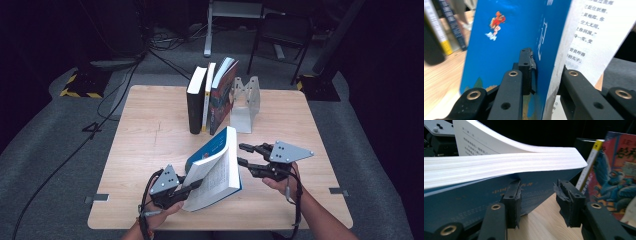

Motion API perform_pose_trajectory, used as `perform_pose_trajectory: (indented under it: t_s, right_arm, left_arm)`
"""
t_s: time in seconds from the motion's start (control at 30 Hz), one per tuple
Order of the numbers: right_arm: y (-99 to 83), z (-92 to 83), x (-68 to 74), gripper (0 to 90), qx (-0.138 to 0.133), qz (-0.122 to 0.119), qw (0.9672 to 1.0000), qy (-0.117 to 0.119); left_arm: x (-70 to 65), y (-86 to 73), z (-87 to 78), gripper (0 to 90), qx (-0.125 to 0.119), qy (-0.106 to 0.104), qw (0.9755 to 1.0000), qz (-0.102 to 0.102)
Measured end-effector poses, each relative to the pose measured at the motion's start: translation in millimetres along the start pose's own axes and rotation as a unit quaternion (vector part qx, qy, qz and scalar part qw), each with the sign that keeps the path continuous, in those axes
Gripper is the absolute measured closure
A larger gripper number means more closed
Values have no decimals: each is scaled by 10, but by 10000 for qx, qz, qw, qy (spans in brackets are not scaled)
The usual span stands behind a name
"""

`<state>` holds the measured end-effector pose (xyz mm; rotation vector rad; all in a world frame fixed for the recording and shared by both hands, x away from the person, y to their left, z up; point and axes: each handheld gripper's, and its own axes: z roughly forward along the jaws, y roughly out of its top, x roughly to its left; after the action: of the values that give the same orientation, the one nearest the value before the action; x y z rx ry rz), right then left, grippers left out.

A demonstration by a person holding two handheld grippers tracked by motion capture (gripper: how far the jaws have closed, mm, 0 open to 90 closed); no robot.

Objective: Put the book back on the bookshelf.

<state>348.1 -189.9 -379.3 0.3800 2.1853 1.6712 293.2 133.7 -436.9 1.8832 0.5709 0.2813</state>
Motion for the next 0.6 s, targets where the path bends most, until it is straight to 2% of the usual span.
perform_pose_trajectory:
  t_s: [0.1,0.2,0.27,0.33,0.4,0.47,0.53,0.6]
  right_arm:
    - [-7,-33,-51,608,-11,57,10000,-33]
    - [42,-88,-115,610,-17,30,10000,39]
    - [81,-100,-124,611,-1,-38,10000,-2]
    - [130,-107,-125,612,0,-87,10000,-8]
    - [176,-103,-99,615,71,-171,9998,-100]
    - [204,-98,-83,615,134,-203,9994,-247]
    - [207,-92,-75,616,82,-172,9998,-115]
    - [227,-78,-49,616,113,-259,9995,-157]
  left_arm:
    - [31,55,80,770,0,-116,9999,64]
    - [69,112,169,775,-49,-244,9996,120]
    - [89,155,217,777,-71,-247,9995,209]
    - [113,214,247,781,-169,-267,9993,188]
    - [135,252,280,782,-157,-238,9991,313]
    - [166,258,310,784,-199,-209,9992,264]
    - [194,260,330,784,-240,-224,9992,218]
    - [228,276,357,783,-227,-245,9993,182]
